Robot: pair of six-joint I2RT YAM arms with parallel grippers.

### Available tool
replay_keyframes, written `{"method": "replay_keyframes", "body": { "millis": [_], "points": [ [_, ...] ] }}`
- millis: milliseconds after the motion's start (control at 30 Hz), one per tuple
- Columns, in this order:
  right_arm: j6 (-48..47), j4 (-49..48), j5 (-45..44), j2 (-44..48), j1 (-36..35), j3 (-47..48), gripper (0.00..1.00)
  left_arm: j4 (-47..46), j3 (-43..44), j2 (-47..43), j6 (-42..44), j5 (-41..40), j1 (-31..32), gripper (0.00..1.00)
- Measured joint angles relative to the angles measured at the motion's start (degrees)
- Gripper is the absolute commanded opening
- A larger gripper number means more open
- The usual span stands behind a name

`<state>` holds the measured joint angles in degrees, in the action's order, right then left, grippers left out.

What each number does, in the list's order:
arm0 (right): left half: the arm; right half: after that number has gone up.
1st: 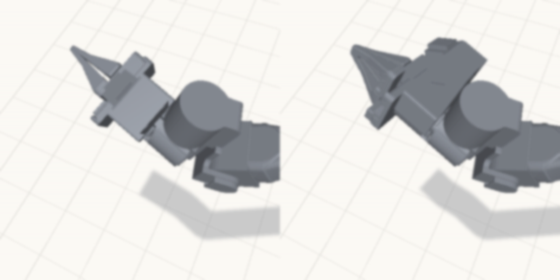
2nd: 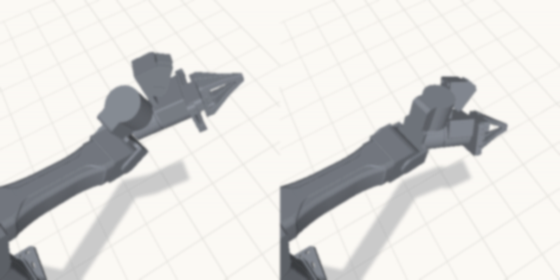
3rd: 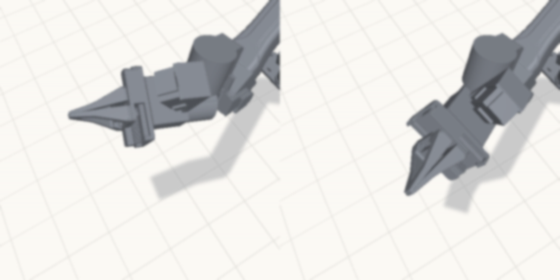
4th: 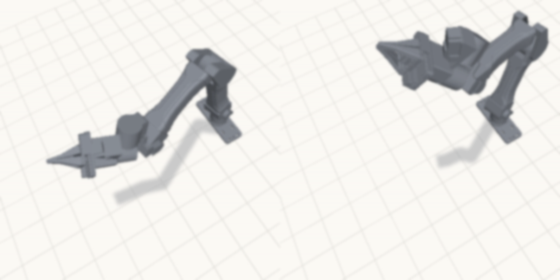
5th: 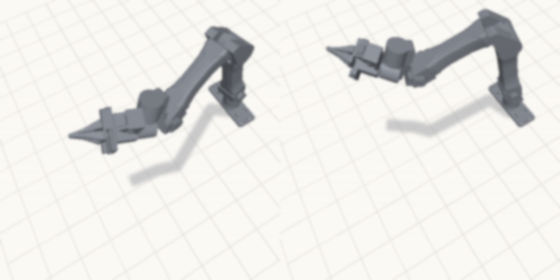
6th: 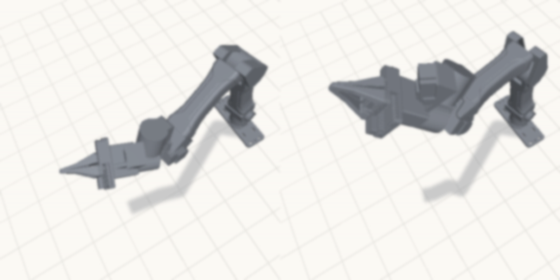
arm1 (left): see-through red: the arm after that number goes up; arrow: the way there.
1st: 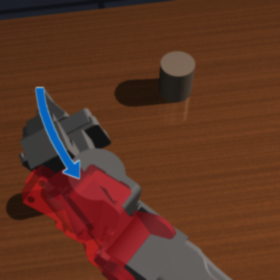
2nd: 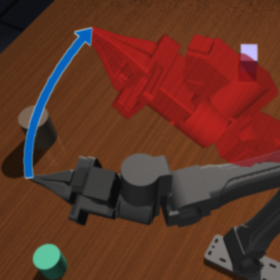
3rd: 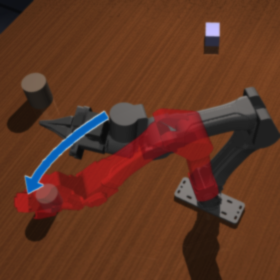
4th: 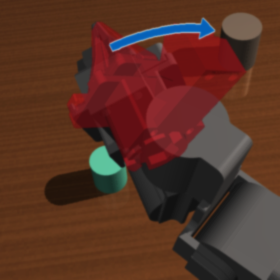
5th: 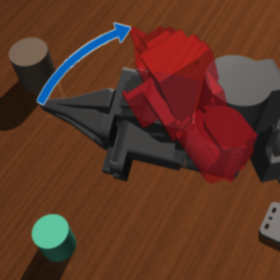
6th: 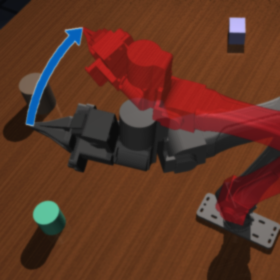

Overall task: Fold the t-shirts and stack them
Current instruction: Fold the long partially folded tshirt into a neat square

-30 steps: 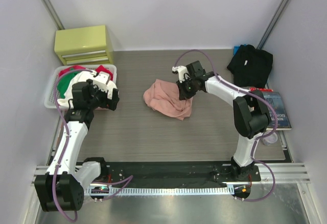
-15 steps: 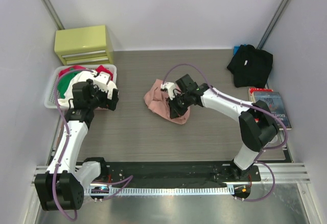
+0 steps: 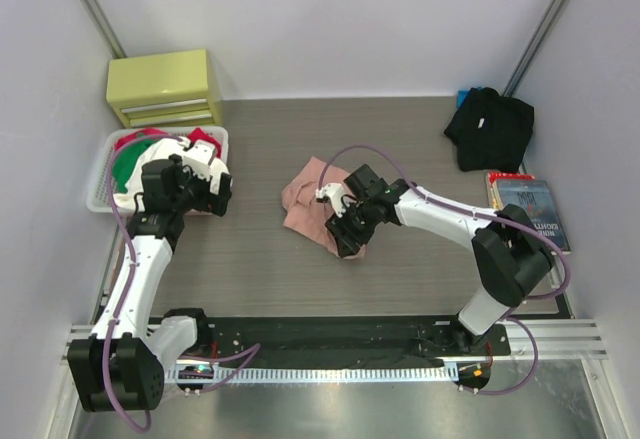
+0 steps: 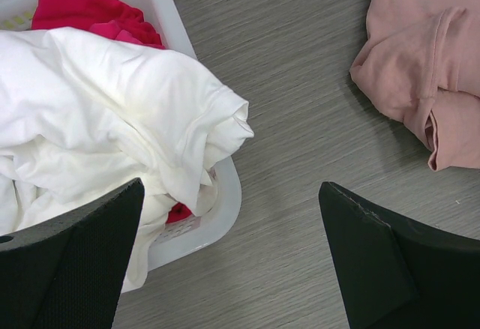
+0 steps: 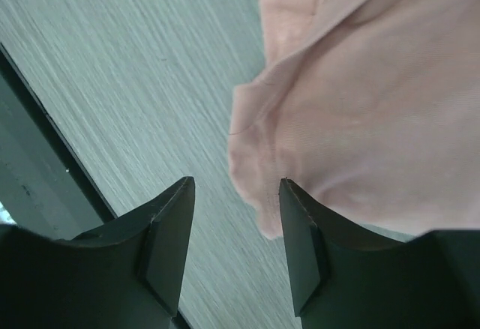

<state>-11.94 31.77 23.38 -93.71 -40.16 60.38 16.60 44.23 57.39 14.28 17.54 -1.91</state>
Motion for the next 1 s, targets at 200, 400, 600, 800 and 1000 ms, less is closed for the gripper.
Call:
{"method": "replay_keyframes", "body": {
  "millis": [200,400,600,800,1000],
  "points": [
    [-0.24,-0.48,-1.51,1.18,3.82,4.24,0.56,0.04,0.0,-0.24,-0.02,0.02,0.0,1.0],
    [-0.02,-2.58,-1.36,-1.86,10.82,14.1,0.57,0.17,0.0,-0.28,-0.02,0.04,0.0,1.0],
    [2.12,-6.54,0.63,-13.38,12.2,20.0,0.54,0.46,0.0,-0.28,-0.02,0.02,0.0,1.0],
    [3.5,-6.47,1.75,-21.57,11.85,24.11,0.54,0.46,0.0,-0.28,0.22,0.0,0.0,1.0],
    [4.57,-6.75,2.8,-22.21,11.82,27.15,0.53,0.46,0.0,-0.11,0.76,0.02,0.0,1.0]
  ]
}}
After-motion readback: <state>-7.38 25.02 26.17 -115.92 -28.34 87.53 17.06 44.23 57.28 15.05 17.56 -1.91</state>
